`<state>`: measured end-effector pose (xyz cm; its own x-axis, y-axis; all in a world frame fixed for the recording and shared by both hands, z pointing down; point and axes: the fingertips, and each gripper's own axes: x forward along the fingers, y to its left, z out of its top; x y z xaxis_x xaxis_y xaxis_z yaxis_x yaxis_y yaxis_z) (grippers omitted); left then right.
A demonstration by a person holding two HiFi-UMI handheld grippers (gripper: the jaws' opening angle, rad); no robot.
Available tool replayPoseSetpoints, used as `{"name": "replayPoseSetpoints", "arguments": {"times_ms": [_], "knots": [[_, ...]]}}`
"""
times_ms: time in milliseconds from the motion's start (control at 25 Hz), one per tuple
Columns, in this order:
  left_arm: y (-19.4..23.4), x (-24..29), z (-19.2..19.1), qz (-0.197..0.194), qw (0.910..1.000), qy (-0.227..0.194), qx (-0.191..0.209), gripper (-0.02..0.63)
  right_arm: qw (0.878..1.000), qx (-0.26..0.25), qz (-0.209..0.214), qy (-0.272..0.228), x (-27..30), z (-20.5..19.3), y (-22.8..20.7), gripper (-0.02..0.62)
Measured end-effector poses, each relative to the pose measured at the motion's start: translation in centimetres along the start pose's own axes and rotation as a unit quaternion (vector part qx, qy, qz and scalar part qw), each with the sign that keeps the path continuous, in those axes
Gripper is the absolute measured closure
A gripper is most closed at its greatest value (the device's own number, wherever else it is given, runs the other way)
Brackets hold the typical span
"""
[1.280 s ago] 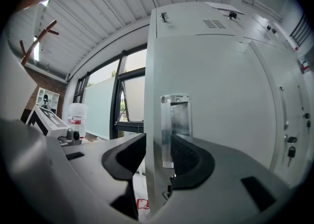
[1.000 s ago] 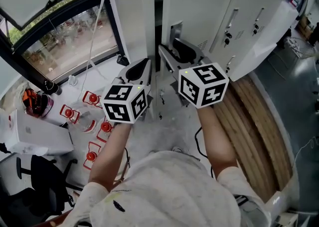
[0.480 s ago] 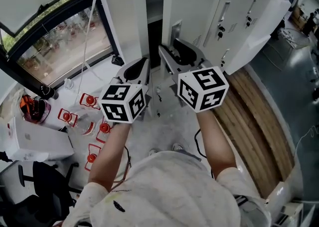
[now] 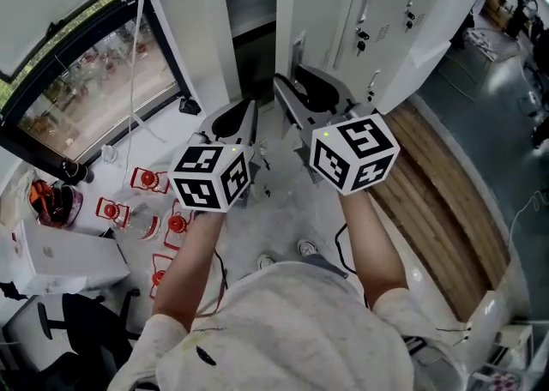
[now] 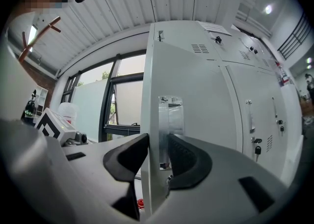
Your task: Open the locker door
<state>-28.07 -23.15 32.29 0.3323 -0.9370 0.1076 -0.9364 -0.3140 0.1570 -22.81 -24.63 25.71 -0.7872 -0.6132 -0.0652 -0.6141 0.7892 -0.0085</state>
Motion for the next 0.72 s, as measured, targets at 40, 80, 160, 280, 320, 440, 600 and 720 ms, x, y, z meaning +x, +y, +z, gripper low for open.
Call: {"name": "replayPoseSetpoints", "arguments": {"times_ms": [40,80,160,280,320,440,600,720], "knots": [[-0.3,0.1,-0.1,-0.005,1.0,0.001,0.0,0.598,1.0,-0.001,0.002,-0.001,-0.3,0.0,-0.1,0.471],[-0.6,0.3,-0.2,-0.009,1.0,0.002,-0.001,0.598,1.0,-0.002,0.004,-0.002,-0.5,0.1,-0.3,0.471],[-1.1,0.5,-0.4,-0.017,0.9998,0.003,-0.003,0.599,1.0,-0.004,0.009,-0.004,-1.1,0.1,-0.5,0.469],[-1.8,0.6,-0.9,-0.025,0.9996,0.006,-0.006,0.599,1.0,-0.006,0.011,-0.007,-2.0,0.1,-0.8,0.469],[-2.0,0.7,-1.0,-0.027,0.9996,0.008,-0.007,0.598,1.0,-0.007,0.012,-0.008,-2.4,0.2,-0.9,0.469],[-2.7,1.0,-1.0,-0.031,0.9995,0.008,-0.007,0.598,1.0,-0.008,0.017,-0.011,-3.1,0.3,-1.2,0.468],[-4.2,1.8,-0.7,-0.032,0.9995,0.005,-0.001,0.599,0.999,-0.007,0.032,-0.014,-4.1,0.2,-1.9,0.468],[-5.4,2.2,-0.4,-0.032,0.9995,0.003,0.003,0.598,0.999,-0.012,0.041,-0.013,-5.0,0.3,-2.4,0.463]]}}
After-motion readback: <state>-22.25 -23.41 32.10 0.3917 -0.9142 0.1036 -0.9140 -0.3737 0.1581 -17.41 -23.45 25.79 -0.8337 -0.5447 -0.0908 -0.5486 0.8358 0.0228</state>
